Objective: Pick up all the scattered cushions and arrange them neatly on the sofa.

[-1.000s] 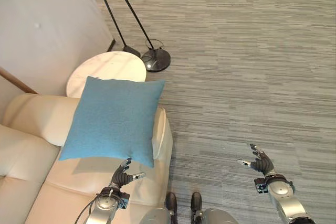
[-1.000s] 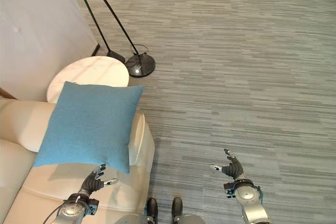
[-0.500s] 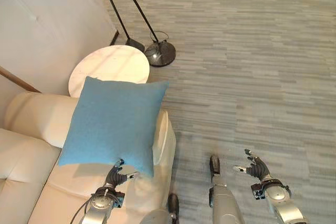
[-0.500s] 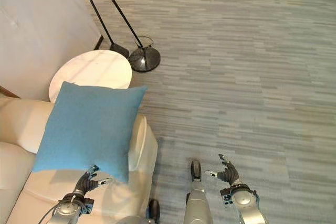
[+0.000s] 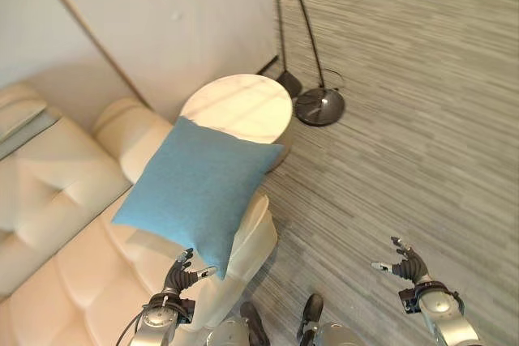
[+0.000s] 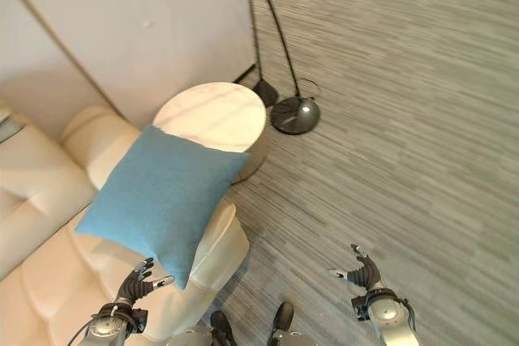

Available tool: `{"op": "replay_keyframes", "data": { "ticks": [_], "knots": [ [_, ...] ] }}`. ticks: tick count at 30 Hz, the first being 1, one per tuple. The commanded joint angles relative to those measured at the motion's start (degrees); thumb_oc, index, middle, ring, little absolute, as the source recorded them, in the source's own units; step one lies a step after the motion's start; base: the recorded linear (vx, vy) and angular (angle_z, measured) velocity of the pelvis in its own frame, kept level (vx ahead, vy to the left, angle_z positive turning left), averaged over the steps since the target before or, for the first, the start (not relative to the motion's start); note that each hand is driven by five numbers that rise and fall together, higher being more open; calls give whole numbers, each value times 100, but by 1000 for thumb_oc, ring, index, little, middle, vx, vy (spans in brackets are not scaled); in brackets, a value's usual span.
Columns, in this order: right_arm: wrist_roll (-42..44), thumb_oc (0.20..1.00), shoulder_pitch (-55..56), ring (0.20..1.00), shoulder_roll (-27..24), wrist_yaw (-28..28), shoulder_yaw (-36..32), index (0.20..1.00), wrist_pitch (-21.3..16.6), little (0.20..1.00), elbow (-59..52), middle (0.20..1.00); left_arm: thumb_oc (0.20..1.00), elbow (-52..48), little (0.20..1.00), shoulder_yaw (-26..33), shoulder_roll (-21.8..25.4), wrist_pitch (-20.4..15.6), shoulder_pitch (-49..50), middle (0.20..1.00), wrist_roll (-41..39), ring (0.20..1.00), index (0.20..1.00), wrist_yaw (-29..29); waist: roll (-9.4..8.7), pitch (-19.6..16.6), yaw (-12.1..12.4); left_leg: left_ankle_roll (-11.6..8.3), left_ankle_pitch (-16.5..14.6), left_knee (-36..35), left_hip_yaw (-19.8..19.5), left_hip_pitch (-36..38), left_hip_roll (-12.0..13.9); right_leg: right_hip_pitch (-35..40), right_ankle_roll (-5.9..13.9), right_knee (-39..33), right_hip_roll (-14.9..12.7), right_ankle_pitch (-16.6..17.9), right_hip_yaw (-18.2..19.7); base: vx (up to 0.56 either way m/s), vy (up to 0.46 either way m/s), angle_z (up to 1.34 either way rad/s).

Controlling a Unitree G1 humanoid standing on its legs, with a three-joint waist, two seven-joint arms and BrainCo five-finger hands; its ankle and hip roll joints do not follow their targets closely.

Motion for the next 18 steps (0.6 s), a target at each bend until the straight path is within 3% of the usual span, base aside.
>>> {"op": "replay_keyframes", "data": {
  "ticks": [1,3,5,6,8,9,10,12,13,15,18],
  "knots": [
    [-16,1000,-61,1000,-181,-16,-260,1000,-148,1000,-103,1000,1000,169,1000,336,152,-84,-78,1000,6,1000,1000,50,77,-1,107,-16,24,-345,-427,203,-205,147,1067,327,-669,-286,352,42,103,41],
    [9,1000,-20,1000,-123,22,-300,1000,-143,1000,-107,1000,1000,246,1000,336,158,-49,-65,1000,70,1000,1000,14,36,-90,158,58,18,-631,-560,343,-337,214,1134,384,-748,-267,207,35,131,66],
    [-18,1000,12,1000,-107,34,-434,1000,-138,1000,-159,1000,1000,235,1000,381,220,-40,43,1000,86,1000,1000,3,50,-161,263,255,-15,-1003,-988,582,-632,147,1300,1121,-1065,-116,163,58,187,67],
    [-20,1000,16,1000,-105,35,-438,1000,-135,1000,-164,1000,1000,230,1000,379,222,-36,45,1000,85,1000,1000,2,44,-159,250,270,-15,-1014,-1002,588,-654,138,1320,1163,-1096,-131,157,30,129,46],
    [-2,1000,45,1000,-59,8,-524,1000,-133,1000,-265,1000,1000,216,1000,344,294,-19,38,1000,126,1000,1000,36,43,-54,164,378,-33,-1073,-1302,701,-753,-142,1405,1836,-1215,28,608,3,100,89],
    [32,1000,44,1000,-41,-21,-573,1000,-160,1000,-302,1000,1000,199,1000,316,340,-42,27,1000,148,1000,1000,56,28,-25,106,412,-59,-1074,-1460,732,-790,-330,1356,1962,-1087,-57,1042,-65,40,89],
    [50,1000,55,1000,-50,-29,-603,1000,-175,1000,-344,1000,1000,132,1000,290,361,-61,31,1000,169,1000,1000,75,7,-34,27,434,63,-1040,-1596,658,-823,-479,1181,1812,-796,-118,1481,-8,8,81],
    [94,1000,100,1000,-109,-65,-657,1000,-191,1000,-302,1000,1000,28,1000,314,380,-112,33,1000,123,1000,1000,88,-48,-39,-57,399,12,-991,-2052,667,-940,-593,1205,1125,-514,-119,2215,115,-59,112],
    [94,1000,97,1000,-107,-65,-657,1000,-191,1000,-301,1000,1000,28,1000,316,382,-112,31,1000,123,1000,1000,88,-51,-51,-60,399,24,-991,-2053,646,-941,-603,1203,1104,-515,-98,2212,220,-117,125],
    [155,1000,149,1000,-110,-26,-735,1000,-162,1000,-252,1000,1000,7,1000,267,441,-116,-63,1000,133,1000,1000,60,-139,-20,-188,352,-79,-981,-2489,744,-1072,-815,1310,593,-444,148,2596,168,-85,87],
    [119,1000,145,1000,-109,-25,-751,1000,-159,1000,-193,1000,1000,14,1000,227,463,-124,-158,1000,151,1000,1000,57,-177,18,-256,303,-159,-930,-2703,808,-1091,-963,1364,397,-467,296,2717,139,-101,94]
  ]
}}
